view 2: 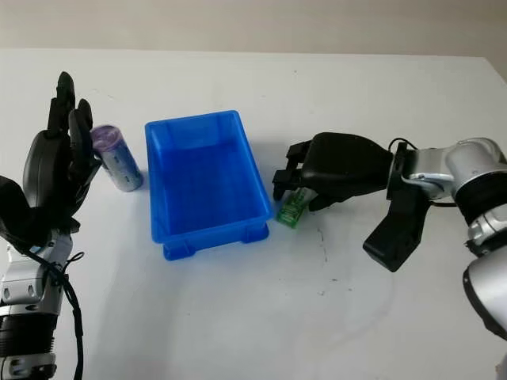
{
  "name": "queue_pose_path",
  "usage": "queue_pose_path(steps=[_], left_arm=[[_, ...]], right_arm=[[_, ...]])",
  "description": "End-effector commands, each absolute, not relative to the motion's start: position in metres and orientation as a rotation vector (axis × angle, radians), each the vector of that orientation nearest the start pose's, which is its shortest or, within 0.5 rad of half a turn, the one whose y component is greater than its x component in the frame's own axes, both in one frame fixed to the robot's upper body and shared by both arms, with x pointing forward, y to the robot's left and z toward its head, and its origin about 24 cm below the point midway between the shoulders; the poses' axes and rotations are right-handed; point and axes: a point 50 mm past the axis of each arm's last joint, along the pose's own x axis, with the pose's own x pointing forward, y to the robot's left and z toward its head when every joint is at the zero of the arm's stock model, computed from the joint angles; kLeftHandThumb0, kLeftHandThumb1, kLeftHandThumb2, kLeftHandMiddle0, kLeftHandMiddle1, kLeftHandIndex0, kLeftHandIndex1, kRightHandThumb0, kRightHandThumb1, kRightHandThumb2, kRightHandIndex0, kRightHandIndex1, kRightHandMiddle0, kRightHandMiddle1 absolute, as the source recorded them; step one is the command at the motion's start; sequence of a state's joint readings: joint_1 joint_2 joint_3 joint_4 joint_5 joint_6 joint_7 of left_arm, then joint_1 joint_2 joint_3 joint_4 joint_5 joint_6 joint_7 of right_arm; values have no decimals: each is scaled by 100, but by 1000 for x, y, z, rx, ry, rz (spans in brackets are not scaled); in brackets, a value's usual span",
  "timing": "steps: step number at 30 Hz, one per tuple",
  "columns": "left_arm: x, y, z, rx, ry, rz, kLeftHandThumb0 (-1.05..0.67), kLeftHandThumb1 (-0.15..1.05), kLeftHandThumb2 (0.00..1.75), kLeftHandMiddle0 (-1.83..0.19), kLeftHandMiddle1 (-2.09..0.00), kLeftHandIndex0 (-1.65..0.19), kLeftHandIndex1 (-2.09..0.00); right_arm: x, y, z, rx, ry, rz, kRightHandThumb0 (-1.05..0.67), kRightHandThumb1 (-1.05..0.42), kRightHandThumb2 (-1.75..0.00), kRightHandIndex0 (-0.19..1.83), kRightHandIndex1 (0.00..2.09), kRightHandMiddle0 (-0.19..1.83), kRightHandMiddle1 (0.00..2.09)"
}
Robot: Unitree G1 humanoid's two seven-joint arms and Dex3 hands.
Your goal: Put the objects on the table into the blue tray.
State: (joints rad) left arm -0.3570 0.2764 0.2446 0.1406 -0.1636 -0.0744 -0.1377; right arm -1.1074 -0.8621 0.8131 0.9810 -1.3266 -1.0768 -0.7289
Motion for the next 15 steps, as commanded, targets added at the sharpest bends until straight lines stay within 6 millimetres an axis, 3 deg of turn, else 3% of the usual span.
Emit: queue_pose_path(steps=[1,7,8,10,12,15], left_arm=[[310,236,143,102,-354,49,-81,105,70,19,0,19,0],[309,236,143,99,-353,46,-81,105,70,19,0,19,0],[309,237,143,99,-356,47,-81,105,70,19,0,19,0],[309,237,143,98,-358,48,-81,105,69,19,0,19,0],[309,237,143,97,-358,47,-81,105,69,19,0,19,0],[309,237,143,98,-355,48,-82,105,69,19,0,19,0]], right_arm=[[341,-216,153,-1838,-935,902,-27,-95,-5,20,203,24,172],[343,-218,145,-1873,-967,896,-36,-91,-5,40,200,36,160],[343,-218,145,-1874,-969,884,-36,-92,-5,45,206,36,174],[345,-220,144,-1890,-973,857,-45,-94,-6,82,209,65,202],[347,-221,145,-1920,-973,836,-49,-99,-6,96,209,79,207],[350,-224,148,-1928,-957,776,-53,-104,-11,108,209,80,209]])
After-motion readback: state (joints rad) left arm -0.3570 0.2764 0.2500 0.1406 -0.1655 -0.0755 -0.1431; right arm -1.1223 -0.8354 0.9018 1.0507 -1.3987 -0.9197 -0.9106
